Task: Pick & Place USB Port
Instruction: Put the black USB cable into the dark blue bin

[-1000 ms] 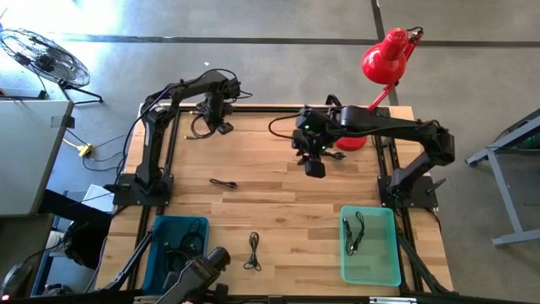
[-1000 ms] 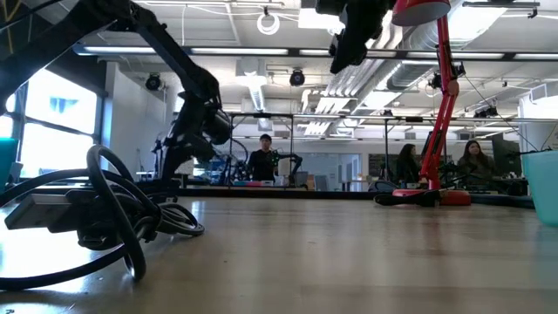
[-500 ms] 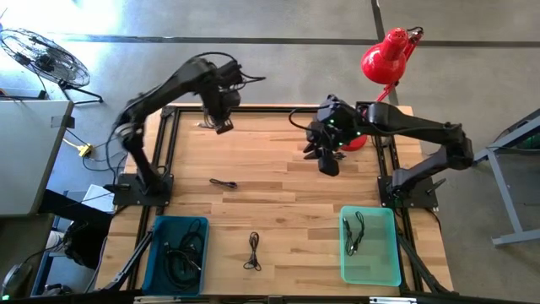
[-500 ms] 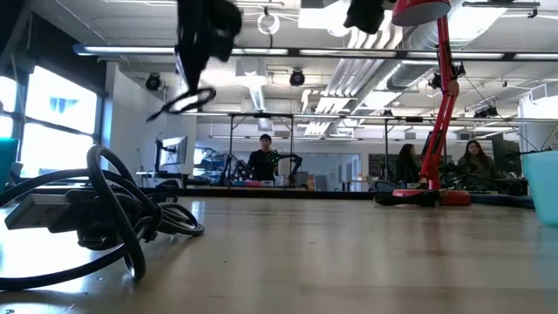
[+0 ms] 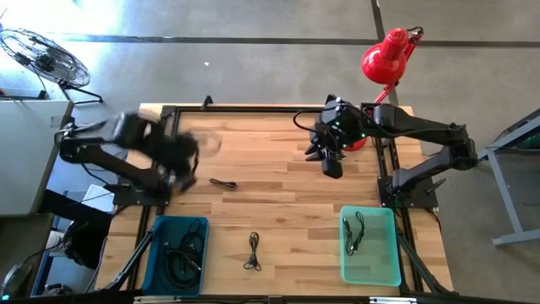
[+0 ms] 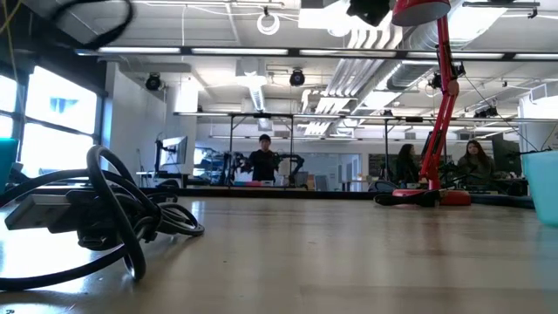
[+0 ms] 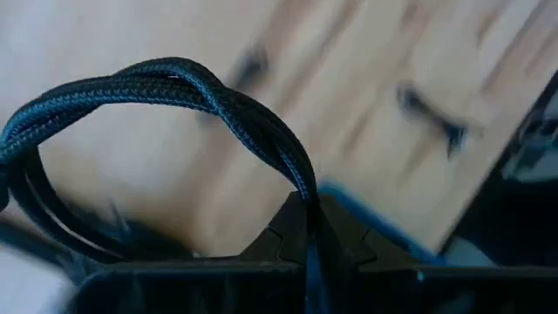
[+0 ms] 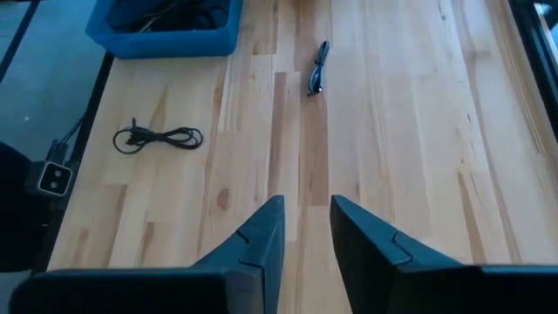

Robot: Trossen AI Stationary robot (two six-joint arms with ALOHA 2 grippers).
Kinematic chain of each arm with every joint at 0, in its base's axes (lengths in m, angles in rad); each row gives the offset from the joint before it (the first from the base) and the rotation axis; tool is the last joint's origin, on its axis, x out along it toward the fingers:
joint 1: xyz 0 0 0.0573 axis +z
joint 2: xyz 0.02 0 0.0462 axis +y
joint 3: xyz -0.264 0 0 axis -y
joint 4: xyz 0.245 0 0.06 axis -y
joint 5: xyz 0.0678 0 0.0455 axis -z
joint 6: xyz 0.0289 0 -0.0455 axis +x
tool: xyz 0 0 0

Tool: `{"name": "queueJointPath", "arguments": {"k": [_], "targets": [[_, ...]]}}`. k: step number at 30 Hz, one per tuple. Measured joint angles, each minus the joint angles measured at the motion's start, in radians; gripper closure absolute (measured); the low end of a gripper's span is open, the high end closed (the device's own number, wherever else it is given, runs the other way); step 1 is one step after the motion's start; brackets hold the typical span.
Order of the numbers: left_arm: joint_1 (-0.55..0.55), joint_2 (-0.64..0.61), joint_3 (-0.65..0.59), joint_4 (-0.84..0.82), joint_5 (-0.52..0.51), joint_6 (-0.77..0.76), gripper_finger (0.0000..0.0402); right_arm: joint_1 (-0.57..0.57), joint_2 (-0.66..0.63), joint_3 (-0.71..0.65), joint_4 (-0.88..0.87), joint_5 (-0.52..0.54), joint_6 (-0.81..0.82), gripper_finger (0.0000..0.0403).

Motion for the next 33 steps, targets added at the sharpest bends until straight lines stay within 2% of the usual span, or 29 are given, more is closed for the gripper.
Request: {"name": "queueJointPath", "arguments": {"k": [5, 8, 10, 13, 17, 27, 30, 33], "targets": [[-0.372, -0.019, -0.21, 0.069, 0.035, -0.481, 0.04, 0.011, 0.0, 0.0, 0.026, 0.002, -0.02, 0.0316], [-0.536, -0.021, -0.311, 0.292, 0.03, -0.676, 0.04, 0.01, 0.0, 0.0, 0.053, 0.003, -0.029, 0.0316], [-0.627, -0.01, -0.376, 0.453, -0.03, -0.789, 0.04, 0.01, 0.001, 0.0, 0.069, 0.003, -0.04, 0.0316], [-0.725, 0.019, -0.453, 0.596, -0.095, -0.923, 0.04, 0.01, 0.001, 0.0, 0.088, 0.002, -0.044, 0.0316], [-0.765, 0.078, -0.528, 0.696, -0.082, -0.985, 0.04, 0.01, 0.001, 0.0, 0.099, -0.001, -0.044, 0.0316], [-0.762, 0.16, -0.627, 0.943, 0.09, -1.002, 0.04, 0.032, 0.001, 0.0, 0.07, -0.024, -0.036, 0.0315], [-0.762, 0.162, -0.629, 0.939, 0.121, -0.96, 0.0383, 0.049, 0.001, 0.0, 0.058, -0.025, -0.036, 0.0315], [-0.762, 0.164, -0.629, 0.914, 0.149, -0.899, 0.0345, 0.065, 0.001, 0.0, 0.046, -0.025, -0.036, 0.0315]]}}
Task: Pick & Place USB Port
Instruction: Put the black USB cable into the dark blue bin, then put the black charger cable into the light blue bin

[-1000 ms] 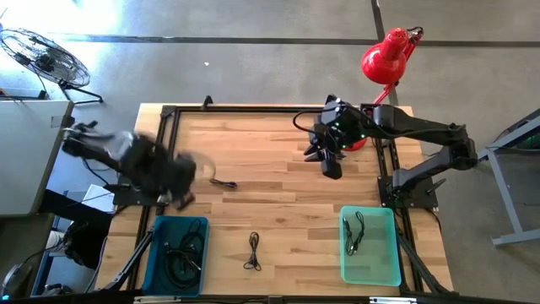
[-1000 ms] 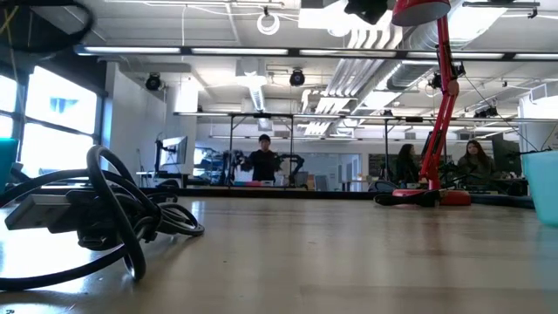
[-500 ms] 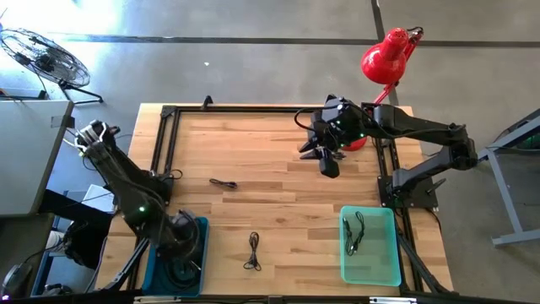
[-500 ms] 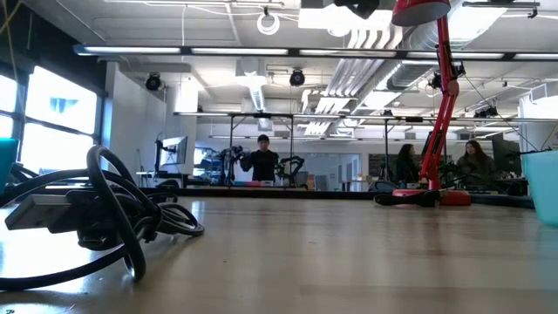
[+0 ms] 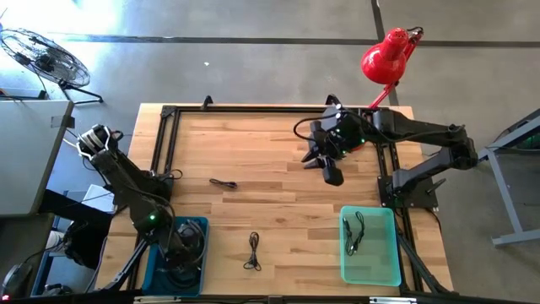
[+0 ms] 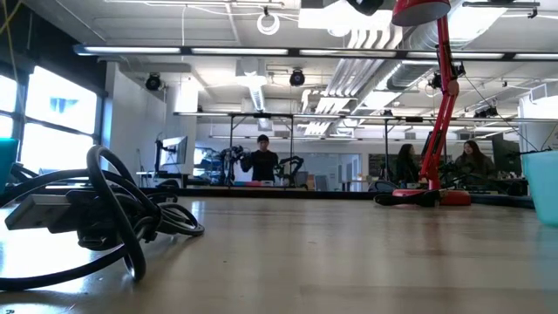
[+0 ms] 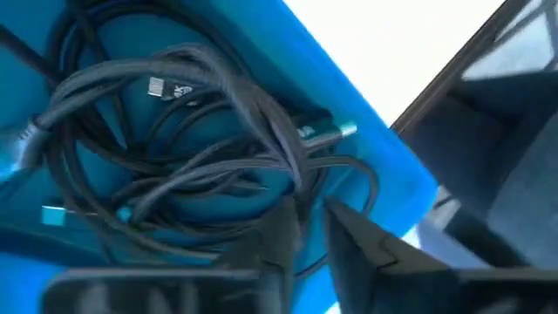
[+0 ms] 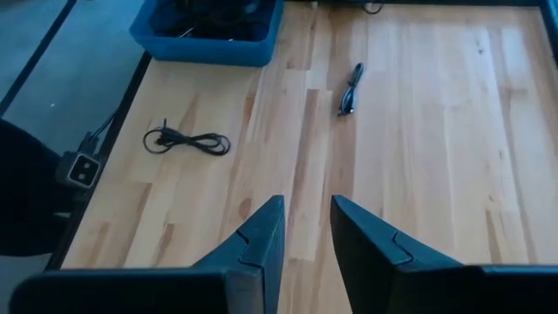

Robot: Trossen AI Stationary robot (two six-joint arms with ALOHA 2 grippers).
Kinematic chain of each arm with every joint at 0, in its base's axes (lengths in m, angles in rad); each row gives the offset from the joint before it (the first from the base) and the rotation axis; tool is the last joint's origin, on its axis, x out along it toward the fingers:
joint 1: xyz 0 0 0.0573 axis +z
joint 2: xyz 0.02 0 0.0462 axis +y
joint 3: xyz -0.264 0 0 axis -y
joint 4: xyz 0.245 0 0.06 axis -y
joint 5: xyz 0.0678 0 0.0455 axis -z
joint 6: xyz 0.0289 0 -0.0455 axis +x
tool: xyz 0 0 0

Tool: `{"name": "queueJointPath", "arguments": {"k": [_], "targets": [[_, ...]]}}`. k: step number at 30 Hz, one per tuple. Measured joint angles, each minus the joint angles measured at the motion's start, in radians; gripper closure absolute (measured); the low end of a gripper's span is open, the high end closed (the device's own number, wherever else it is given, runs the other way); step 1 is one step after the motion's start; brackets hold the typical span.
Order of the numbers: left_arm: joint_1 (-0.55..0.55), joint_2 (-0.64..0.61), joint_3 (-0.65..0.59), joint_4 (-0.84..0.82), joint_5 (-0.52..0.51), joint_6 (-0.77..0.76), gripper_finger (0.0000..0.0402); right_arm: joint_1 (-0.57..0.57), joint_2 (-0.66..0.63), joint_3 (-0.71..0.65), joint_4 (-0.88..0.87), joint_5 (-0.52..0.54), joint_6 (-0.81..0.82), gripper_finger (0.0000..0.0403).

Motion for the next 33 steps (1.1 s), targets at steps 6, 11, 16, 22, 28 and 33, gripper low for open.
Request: {"name": "queueJointPath", "arguments": {"k": [6, 11, 16, 22, 28, 33], "targets": [[0.0, 0.0, 0.0, 0.003, 0.082, 0.059, 0.0237, 0.009, 0.0, 0.0, -0.008, 0.002, 0.0, 0.0316], [0.001, -0.005, 0.0, -0.036, 0.083, 0.113, 0.0156, 0.009, 0.0, 0.0, -0.008, 0.03, 0.0, 0.0316], [0.07, -0.07, 0.0, -0.098, -0.084, 0.227, 0.0133, 0.009, 0.0, 0.0, 0.004, 0.031, 0.0, 0.0316], [0.316, -0.194, 0.001, -0.243, -0.306, 0.606, 0.0151, 0.009, 0.0, 0.0, 0.03, 0.031, 0.0, 0.0316], [0.671, -0.211, 0.001, -0.324, -0.329, 1.089, 0.0183, 0.009, 0.0, 0.0, 0.03, 0.031, 0.017, 0.0316], [0.926, -0.131, 0.002, -0.32, -0.219, 1.383, 0.019, 0.009, 0.0, 0.0, 0.029, 0.031, 0.018, 0.0316]]}}
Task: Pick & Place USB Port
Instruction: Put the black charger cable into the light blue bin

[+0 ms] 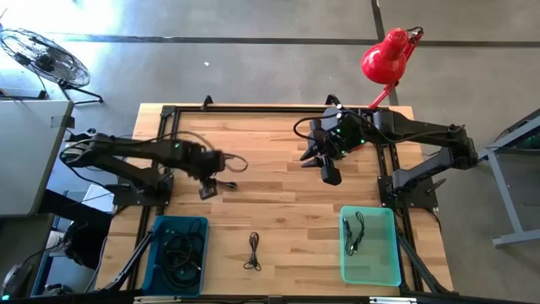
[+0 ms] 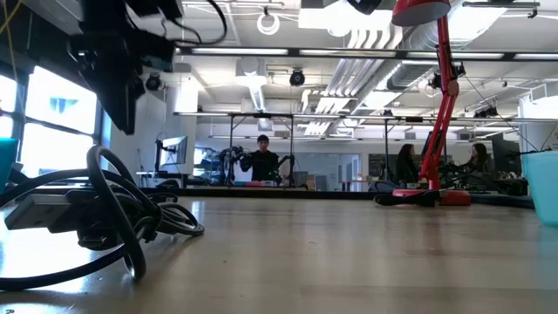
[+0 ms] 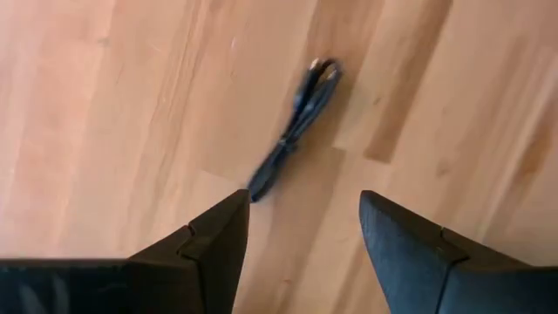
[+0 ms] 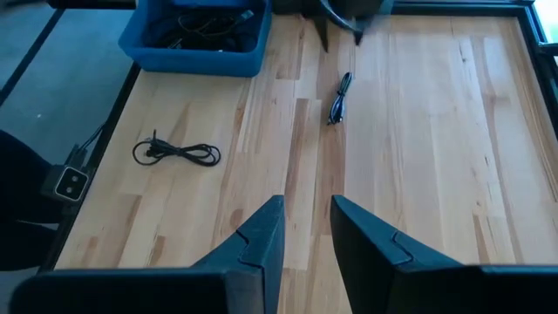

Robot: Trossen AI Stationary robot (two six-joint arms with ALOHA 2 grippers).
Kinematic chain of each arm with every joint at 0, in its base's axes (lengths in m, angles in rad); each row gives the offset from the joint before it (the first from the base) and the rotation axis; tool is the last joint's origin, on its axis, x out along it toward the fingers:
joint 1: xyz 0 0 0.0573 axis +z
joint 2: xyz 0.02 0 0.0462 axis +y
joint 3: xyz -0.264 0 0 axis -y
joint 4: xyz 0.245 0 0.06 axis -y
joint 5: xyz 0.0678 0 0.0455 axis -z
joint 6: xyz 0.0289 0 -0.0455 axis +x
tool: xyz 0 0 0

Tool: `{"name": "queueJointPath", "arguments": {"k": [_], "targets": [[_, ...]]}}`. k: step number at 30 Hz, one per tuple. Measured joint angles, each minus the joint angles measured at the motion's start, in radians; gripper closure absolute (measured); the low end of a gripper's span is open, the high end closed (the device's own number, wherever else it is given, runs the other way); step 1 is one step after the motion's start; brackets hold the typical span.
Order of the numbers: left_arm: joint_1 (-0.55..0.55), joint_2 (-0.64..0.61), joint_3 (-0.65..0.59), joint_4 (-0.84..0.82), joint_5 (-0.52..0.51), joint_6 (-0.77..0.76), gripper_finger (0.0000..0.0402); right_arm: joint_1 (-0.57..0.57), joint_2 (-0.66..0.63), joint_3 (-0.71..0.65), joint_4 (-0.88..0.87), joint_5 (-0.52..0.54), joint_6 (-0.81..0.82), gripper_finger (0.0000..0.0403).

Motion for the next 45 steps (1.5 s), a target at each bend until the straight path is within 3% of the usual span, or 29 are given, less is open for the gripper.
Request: {"name": "queueJointPath", "arguments": {"k": [5, 11, 21, 27, 29, 33, 34, 40, 45], "targets": [[0.135, 0.124, 0.0, 0.054, 0.096, 0.23, 0.0191, 0.0, 0.0, 0.0, -0.004, 0.004, 0.018, 0.0316], [0.154, 0.27, 0.0, 0.127, 0.167, 0.494, 0.0191, -0.002, 0.0, 0.0, -0.008, 0.051, 0.017, 0.0316], [0.154, 0.419, 0.0, 0.139, 0.186, 0.638, 0.0191, -0.003, 0.0, 0.0, -0.013, 0.064, 0.015, 0.0316], [0.154, 0.489, 0.004, 0.184, 0.137, 0.629, 0.0209, -0.003, 0.0, 0.0, -0.016, 0.064, 0.008, 0.0316], [0.154, 0.5, 0.005, 0.192, 0.13, 0.61, 0.0245, -0.003, 0.0, 0.0, -0.016, 0.064, 0.007, 0.0316], [0.156, 0.492, 0.004, 0.193, 0.127, 0.587, 0.0369, 0.001, 0.0, 0.0, -0.016, 0.064, -0.011, 0.0317], [0.156, 0.481, 0.003, 0.193, 0.127, 0.572, 0.0379, 0.005, 0.0, 0.0, -0.016, 0.064, -0.025, 0.0318], [0.153, 0.405, 0.016, 0.197, 0.19, 0.478, 0.0393, 0.053, -0.013, 0.0, 0.001, 0.063, -0.097, 0.0332], [0.125, 0.247, 0.136, 0.213, 0.203, 0.403, 0.0394, 0.084, -0.07, 0.0, 0.006, 0.062, -0.103, 0.0344]]}}
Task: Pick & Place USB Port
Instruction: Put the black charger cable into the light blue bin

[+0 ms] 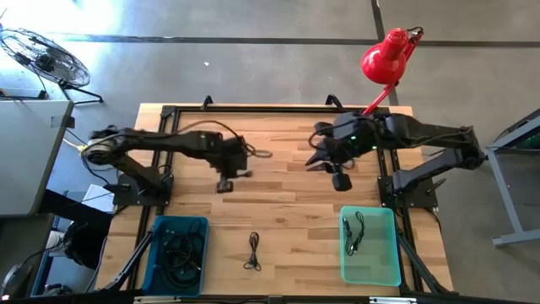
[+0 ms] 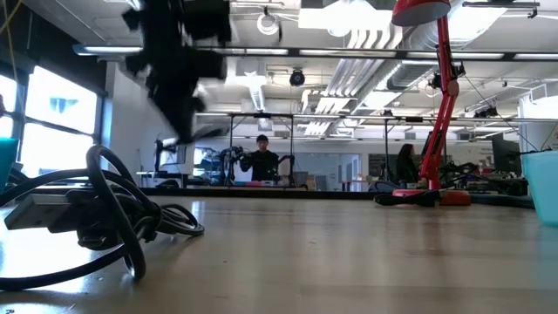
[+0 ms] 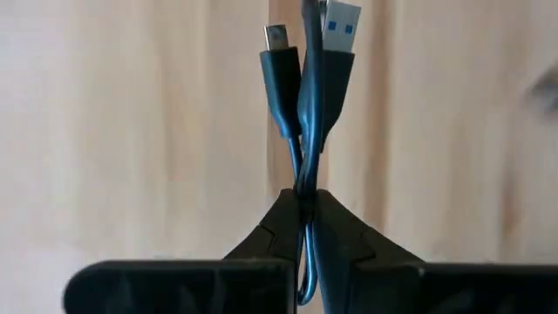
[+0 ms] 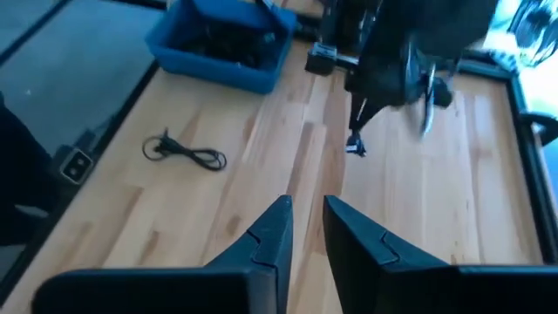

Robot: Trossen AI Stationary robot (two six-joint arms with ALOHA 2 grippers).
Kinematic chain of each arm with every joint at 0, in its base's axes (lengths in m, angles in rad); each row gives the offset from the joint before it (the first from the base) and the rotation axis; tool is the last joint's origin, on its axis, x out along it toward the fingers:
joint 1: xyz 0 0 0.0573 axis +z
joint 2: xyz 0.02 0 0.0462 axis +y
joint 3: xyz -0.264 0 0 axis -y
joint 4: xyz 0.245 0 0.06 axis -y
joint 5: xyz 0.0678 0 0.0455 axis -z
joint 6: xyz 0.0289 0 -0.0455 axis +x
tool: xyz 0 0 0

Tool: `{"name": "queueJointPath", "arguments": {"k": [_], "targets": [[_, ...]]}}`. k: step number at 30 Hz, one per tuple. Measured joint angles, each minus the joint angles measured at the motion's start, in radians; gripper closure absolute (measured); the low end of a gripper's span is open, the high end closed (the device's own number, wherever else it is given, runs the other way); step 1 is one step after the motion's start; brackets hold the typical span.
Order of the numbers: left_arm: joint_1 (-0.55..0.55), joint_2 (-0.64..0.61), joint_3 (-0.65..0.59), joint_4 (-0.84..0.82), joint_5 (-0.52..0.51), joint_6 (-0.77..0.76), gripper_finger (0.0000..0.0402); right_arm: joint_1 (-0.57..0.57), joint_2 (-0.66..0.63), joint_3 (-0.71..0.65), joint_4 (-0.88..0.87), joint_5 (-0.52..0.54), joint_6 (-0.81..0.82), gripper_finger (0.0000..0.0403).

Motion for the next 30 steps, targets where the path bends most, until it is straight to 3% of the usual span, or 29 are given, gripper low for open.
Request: {"name": "queueJointPath", "arguments": {"k": [6, 9, 12, 24, 30], "targets": [[-0.063, -0.187, 0.188, 0.231, -0.088, 0.007, 0.0394, 0.003, -0.062, 0.0, 0.041, -0.003, 0.016, 0.0352], [-0.078, -0.22, 0.24, 0.358, -0.121, 0.04, 0.0394, 0.003, -0.064, 0.0, 0.107, -0.017, 0.032, 0.0349], [-0.078, -0.22, 0.277, 0.386, -0.117, 0.049, 0.0394, 0.003, -0.048, 0.0, 0.208, -0.048, 0.056, 0.0336], [-0.077, -0.181, 0.28, 0.617, -0.009, 0.074, 0.0394, 0.002, 0.012, 0.001, 0.496, 0.053, 0.08, 0.0177], [-0.076, -0.142, 0.28, 0.714, 0.045, 0.074, 0.0394, -0.001, 0.065, 0.0, 0.579, 0.06, 0.051, 0.0142]]}}
